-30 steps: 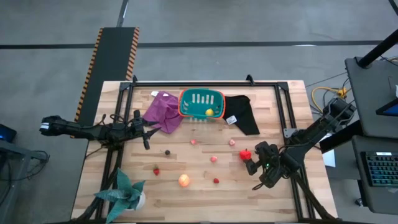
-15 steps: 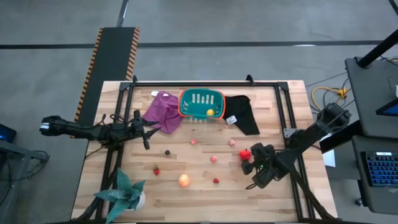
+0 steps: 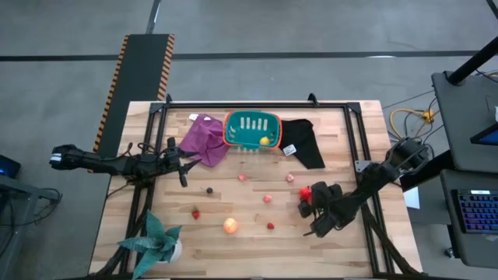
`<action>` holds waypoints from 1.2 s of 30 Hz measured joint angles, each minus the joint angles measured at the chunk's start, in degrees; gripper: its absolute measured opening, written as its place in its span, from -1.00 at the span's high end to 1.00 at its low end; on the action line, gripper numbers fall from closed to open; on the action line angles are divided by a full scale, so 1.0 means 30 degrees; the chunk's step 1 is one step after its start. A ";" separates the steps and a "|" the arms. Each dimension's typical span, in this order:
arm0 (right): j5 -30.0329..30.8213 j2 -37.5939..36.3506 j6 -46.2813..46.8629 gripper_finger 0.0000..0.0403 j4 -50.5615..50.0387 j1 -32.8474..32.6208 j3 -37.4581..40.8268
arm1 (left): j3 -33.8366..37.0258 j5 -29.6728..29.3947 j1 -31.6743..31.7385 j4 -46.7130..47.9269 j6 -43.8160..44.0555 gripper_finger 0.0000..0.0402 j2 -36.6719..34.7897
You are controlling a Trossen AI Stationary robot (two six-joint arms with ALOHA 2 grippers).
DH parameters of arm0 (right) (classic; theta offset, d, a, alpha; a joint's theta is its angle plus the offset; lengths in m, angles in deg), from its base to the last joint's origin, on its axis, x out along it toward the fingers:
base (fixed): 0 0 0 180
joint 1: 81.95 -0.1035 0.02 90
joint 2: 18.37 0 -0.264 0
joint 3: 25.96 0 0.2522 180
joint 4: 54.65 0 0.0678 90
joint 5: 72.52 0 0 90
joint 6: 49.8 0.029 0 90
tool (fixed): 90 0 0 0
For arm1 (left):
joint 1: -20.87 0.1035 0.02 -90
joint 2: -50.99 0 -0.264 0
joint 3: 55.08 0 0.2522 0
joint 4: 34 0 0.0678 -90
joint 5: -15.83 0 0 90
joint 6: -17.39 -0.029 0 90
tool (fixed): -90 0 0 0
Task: Pick and placing Produce into tupperware
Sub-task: Put the red apple into the blue bin
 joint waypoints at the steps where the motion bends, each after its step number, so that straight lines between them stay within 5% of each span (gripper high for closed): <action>1: 0.0104 0.0093 0.0150 -0.83 -0.0002 -0.0009 0.0000 | 0.0000 -0.0005 -0.0005 0.0000 0.0000 0.47 0.0000; 25: 0.1423 0.0196 0.0263 -0.82 0.0236 0.0217 -0.0007 | 0.0000 -0.0001 0.0002 0.0007 0.0002 0.47 0.0029; 36: 0.1053 0.0189 0.0161 -0.45 0.0244 0.0202 -0.0021 | 0.0000 0.0001 0.0001 0.0007 0.0006 0.47 0.0022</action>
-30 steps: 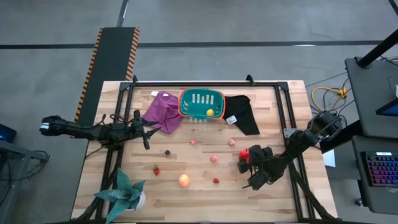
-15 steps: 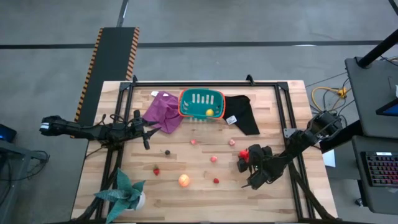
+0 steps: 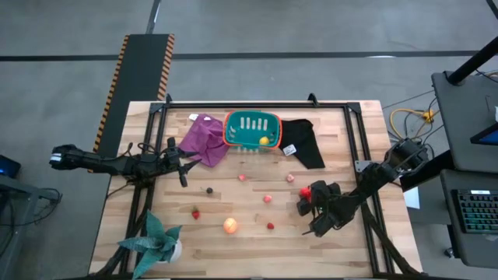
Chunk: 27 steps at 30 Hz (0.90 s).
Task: Pick and placing Produce into tupperware
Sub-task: Put the red apple into the blue bin
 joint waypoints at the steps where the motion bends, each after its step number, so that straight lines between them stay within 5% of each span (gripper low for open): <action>1: -0.0066 -0.0020 -0.0007 -0.42 -0.0001 0.0000 -0.0001 | 0.0000 -0.0006 0.0001 0.0000 0.0000 0.47 0.0000; 27: -0.0428 -0.0022 -0.0504 -0.35 0.0146 0.0000 -0.0443 | 0.0000 -0.0006 -0.0004 0.0007 -0.0014 0.47 0.0007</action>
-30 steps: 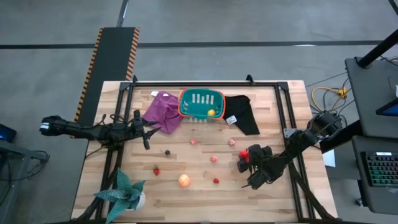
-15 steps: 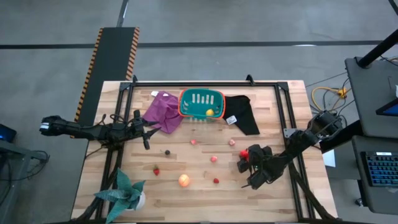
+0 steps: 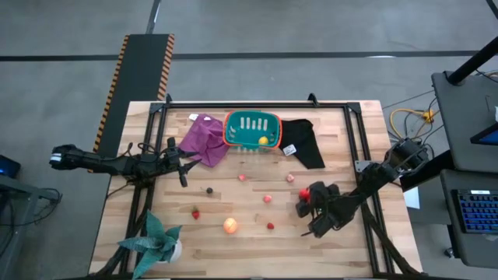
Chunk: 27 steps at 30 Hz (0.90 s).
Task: Pick and placing Produce into tupperware
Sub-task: Put the red apple into the blue bin
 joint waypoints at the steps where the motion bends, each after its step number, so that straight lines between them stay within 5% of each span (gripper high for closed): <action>1: -0.0054 0.0000 -0.0176 -0.34 0.0006 0.0000 -0.0125 | 0.0000 0.0000 -0.0002 0.0000 -0.0007 0.47 0.0000; 27: 0.1252 -0.0007 -0.4928 -0.32 -0.1972 0.0044 -0.4710 | 0.0000 0.0000 -0.0002 -0.0007 -0.0007 0.47 0.0000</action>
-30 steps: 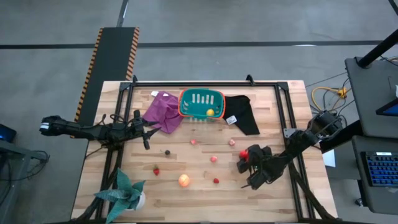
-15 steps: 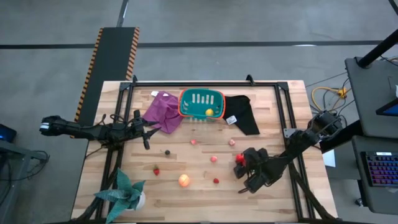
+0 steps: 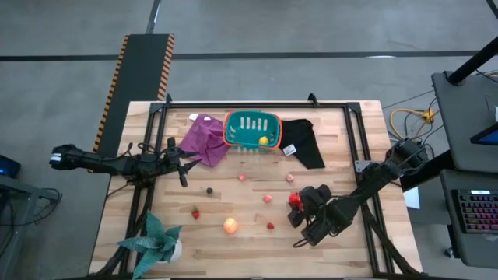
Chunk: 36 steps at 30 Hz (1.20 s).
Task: Pick and placing Produce into tupperware
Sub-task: Put the red apple into the blue bin
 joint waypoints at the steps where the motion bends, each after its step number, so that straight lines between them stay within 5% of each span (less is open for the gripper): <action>1: 0.0133 0.0000 -0.0360 -0.32 -0.0163 0.0000 -0.0253 | 0.0000 0.0000 0.0007 0.0000 0.0000 0.47 -0.0002; 14: 0.2068 -0.0015 -0.4193 -0.32 -0.5824 0.1027 -0.4044 | 0.0000 0.0000 0.0007 -0.0011 0.0000 0.47 -0.0036; 36: 0.2067 -0.0022 -1.6175 -0.32 -0.5543 0.4967 -0.7945 | 0.0000 0.0000 0.0007 -0.0015 0.0000 0.47 -0.0036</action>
